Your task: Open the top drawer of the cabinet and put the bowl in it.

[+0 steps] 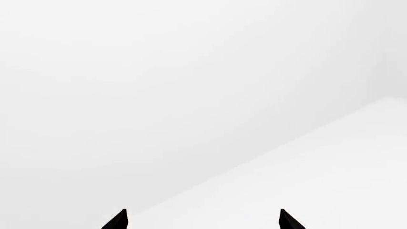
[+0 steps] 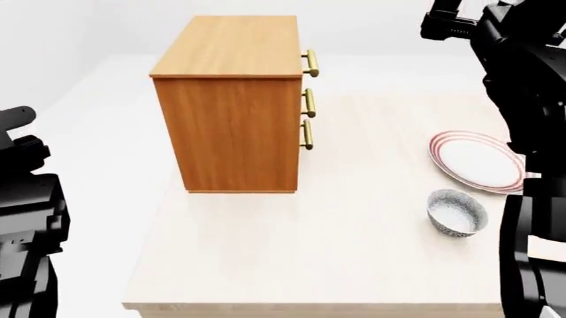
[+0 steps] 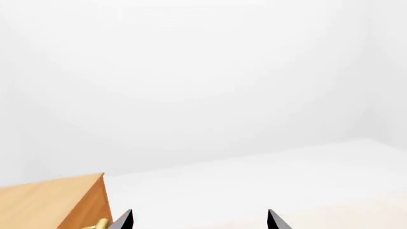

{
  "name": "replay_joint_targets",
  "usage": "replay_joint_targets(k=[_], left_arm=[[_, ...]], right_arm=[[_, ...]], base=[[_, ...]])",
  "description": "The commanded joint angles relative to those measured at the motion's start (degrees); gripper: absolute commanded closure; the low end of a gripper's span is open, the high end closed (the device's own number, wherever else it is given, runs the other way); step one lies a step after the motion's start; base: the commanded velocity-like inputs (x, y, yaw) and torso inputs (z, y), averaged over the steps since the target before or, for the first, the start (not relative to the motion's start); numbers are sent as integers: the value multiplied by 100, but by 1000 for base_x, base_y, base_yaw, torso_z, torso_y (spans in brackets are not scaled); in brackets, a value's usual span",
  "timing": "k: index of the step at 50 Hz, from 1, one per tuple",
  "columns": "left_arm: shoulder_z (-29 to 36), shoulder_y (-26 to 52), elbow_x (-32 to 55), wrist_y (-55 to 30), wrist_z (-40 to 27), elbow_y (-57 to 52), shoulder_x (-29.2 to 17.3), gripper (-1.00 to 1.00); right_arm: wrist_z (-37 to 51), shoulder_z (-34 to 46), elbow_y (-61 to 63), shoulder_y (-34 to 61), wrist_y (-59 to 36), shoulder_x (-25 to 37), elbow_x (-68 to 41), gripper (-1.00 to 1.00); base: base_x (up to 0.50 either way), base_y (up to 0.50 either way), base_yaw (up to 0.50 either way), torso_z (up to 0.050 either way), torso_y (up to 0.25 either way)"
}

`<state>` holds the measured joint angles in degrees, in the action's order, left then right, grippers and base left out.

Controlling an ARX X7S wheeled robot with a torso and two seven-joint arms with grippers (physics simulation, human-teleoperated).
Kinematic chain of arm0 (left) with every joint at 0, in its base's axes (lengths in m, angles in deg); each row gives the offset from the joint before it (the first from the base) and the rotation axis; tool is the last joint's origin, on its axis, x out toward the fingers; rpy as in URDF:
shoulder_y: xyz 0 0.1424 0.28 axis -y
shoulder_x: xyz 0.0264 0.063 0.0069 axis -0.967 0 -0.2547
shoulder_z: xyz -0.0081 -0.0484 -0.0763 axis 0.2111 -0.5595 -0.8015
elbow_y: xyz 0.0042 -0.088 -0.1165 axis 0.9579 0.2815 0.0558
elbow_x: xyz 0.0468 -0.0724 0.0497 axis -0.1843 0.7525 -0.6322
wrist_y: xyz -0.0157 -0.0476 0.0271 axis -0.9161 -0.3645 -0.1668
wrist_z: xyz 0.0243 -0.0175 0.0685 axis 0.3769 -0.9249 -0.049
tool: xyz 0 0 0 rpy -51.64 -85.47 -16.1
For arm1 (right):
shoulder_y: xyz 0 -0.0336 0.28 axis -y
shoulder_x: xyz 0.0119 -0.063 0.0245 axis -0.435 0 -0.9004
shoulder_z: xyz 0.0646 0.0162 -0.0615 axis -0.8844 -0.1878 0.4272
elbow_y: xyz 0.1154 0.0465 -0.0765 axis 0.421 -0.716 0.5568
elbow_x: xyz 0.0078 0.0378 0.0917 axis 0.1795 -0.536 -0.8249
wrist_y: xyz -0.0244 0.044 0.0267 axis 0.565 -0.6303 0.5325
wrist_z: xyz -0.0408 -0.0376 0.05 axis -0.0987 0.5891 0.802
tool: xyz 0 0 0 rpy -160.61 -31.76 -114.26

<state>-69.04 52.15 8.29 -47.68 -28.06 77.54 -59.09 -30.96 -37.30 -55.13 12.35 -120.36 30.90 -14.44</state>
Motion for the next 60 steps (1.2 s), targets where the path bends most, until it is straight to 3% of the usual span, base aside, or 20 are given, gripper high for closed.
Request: replay_joint_targets(k=[1,49,60], left_arm=[[0,-39,1,-10,-17,13,-1,-100],[72,-49,-2,57,-54,13,-16,-100],[86,-42,0,87,-23,13,21,-100]], right_arm=[[75,-59,-163,18,18,12,-7,-100],[222,-60,-364,4,73,-7,11,-100],[-512,-1016,-1349,140,-109,-316,-1108,-100]], base=[[500,0,0,0,0],[500,0,0,0,0],[0,0,0,0,0]])
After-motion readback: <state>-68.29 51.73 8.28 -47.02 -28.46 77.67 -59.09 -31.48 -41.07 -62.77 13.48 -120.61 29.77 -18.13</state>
